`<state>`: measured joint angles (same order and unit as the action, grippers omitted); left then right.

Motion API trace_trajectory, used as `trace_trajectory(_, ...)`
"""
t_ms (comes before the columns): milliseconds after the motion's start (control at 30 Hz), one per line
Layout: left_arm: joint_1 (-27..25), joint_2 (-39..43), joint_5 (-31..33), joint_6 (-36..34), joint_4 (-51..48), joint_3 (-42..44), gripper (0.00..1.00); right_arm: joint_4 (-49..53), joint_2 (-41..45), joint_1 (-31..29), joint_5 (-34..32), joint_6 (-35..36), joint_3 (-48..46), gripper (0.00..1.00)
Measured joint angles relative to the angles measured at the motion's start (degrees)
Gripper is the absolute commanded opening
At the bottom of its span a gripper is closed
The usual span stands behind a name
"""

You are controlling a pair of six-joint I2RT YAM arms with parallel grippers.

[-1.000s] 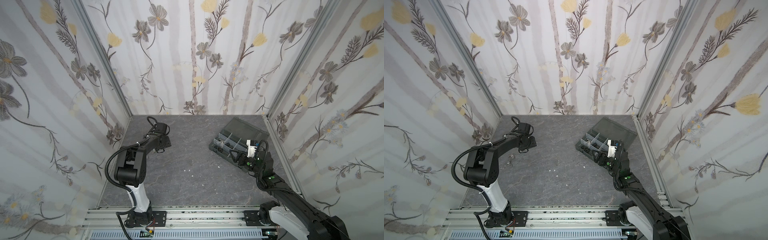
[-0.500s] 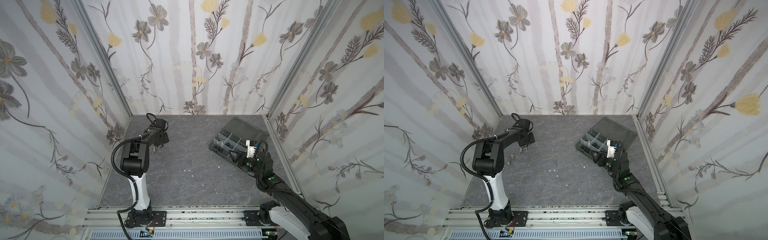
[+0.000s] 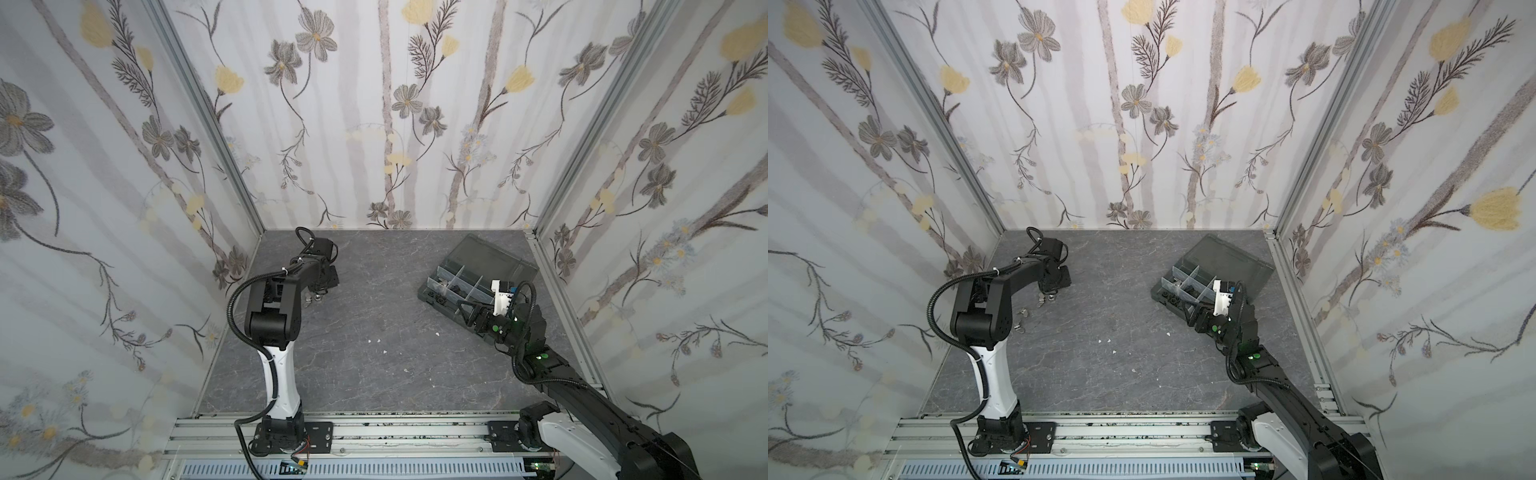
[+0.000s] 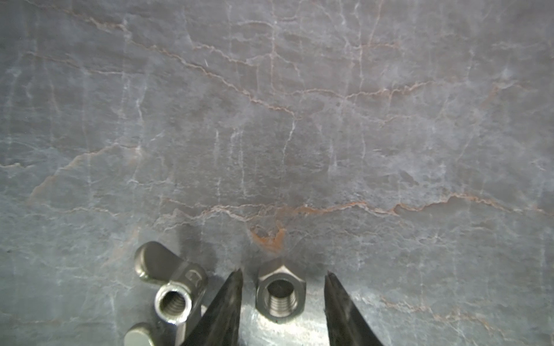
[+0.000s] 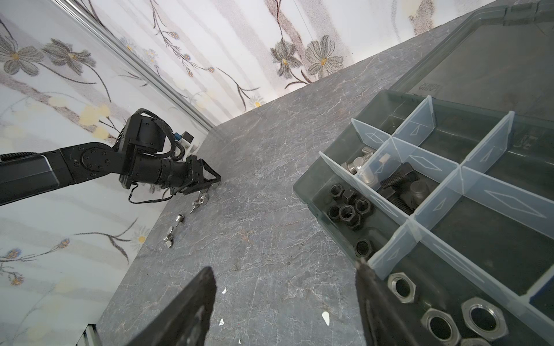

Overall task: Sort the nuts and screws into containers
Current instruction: 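Open the right gripper over the compartment while the left gripper lowers onto a hex nut, then close the left gripper on the silver hex nut and carry it over the organizer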

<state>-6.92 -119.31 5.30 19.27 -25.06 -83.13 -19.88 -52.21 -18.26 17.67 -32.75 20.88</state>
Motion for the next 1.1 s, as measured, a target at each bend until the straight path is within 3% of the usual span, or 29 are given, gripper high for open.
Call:
trace_trajectory(167, 0.0, -0.6, 0.1, 0.0, -0.2, -0.3, 0.37, 0.0, 0.2, 0.0, 0.0, 0.0, 0.0, 0.74)
trace_trajectory(433, -0.1, -0.7, 0.7, -0.9, -0.4, -0.4, 0.19, 0.0, 0.6, 0.0, 0.0, 0.0, 0.0, 0.74)
trace_trajectory(767, -2.0, 1.7, 0.0, -1.2, -2.2, -0.3, 0.15, 0.0, 0.9, -0.1, 0.0, 0.0, 0.0, 0.74)
trace_trajectory(1100, -10.5, 7.3, -1.3, -1.3, -3.9, -1.2, 0.15, 0.0, 0.6, -0.1, -0.5, 0.1, -0.2, 0.76)
